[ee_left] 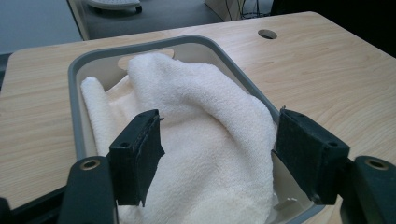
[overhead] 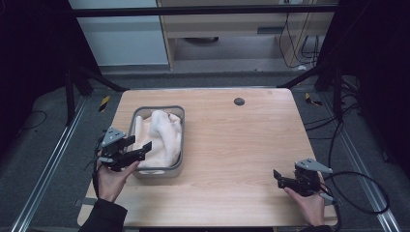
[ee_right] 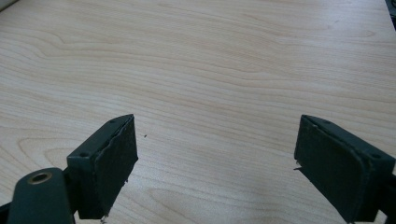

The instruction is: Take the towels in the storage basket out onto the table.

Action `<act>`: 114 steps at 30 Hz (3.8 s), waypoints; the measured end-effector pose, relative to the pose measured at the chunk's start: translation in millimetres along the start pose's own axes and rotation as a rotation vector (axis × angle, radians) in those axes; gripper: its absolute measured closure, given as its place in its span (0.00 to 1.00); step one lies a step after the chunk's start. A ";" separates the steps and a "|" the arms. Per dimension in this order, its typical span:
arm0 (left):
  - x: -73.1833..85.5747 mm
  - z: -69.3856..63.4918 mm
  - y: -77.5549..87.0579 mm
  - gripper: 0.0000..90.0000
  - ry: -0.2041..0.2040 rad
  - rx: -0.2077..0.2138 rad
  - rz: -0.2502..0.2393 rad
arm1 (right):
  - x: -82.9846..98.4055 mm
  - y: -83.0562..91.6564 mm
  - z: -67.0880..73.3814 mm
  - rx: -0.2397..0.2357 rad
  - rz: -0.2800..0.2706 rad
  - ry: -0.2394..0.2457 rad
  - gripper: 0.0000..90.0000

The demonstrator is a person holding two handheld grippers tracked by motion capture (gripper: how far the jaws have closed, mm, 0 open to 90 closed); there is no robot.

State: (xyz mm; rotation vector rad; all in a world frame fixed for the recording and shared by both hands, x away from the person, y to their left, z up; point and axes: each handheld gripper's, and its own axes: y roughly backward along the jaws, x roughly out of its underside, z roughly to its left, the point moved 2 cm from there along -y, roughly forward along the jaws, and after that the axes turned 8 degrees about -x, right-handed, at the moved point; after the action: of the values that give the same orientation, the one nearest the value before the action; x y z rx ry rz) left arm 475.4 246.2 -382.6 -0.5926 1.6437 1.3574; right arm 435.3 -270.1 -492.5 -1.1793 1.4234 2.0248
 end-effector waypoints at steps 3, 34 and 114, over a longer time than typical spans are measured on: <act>-3.7 -3.8 -6.8 0.33 -0.008 0.002 0.016 | -0.2 -0.2 -0.3 0.002 0.000 0.004 0.14; -23.3 -26.8 -77.9 0.27 -0.027 -0.040 0.166 | -1.4 -3.7 0.3 -0.019 0.016 -0.001 0.13; -32.4 12.7 -28.3 0.82 0.062 -0.045 0.115 | -0.4 -9.0 2.5 -0.059 0.058 0.014 0.10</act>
State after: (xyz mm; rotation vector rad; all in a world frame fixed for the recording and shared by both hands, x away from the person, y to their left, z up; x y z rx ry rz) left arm 518.2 244.6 -369.4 -0.5789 1.7235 1.4762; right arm 440.9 -264.2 -497.0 -1.1916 1.4290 2.1160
